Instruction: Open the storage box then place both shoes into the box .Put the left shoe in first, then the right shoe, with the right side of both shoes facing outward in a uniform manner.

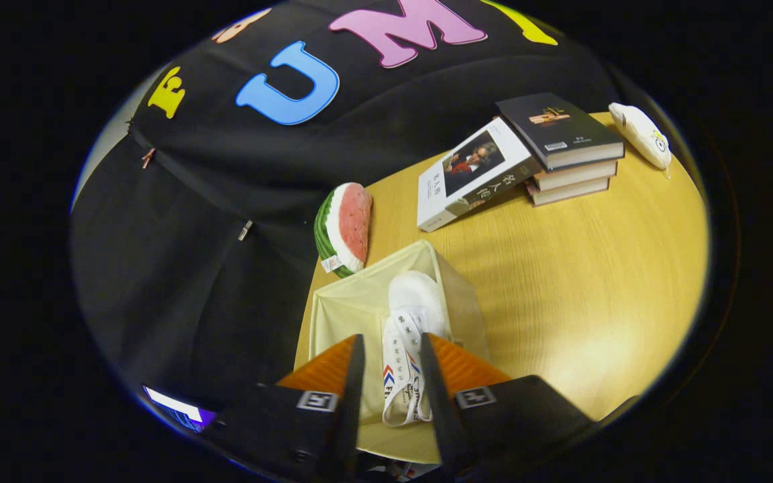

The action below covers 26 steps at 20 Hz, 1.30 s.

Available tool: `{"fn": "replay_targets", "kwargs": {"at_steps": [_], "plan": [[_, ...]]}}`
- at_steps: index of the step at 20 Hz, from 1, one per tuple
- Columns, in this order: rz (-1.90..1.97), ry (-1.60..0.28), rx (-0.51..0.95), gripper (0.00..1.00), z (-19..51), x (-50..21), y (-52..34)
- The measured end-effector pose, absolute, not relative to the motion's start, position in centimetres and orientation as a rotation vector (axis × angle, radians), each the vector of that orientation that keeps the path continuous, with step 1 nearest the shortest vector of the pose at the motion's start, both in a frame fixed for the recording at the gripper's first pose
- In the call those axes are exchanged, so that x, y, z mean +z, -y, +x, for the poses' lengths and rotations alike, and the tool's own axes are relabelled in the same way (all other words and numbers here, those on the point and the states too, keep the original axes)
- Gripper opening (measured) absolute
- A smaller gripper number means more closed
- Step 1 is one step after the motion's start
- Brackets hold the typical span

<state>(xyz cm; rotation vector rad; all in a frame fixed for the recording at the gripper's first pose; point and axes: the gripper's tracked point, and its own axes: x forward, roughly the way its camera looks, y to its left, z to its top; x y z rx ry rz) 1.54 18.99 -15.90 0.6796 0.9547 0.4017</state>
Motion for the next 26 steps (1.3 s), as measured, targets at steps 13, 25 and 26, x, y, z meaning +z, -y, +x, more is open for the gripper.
{"fn": "replay_targets", "kwargs": {"at_steps": [13,25,26], "plan": [[0.376,-0.579,0.184,0.99,4.1,-12.7,-0.4],[0.116,-0.065,0.084,0.98,3.7,-0.7,13.9],[0.133,-0.068,0.086,0.98,3.6,-0.6,14.6]]}}
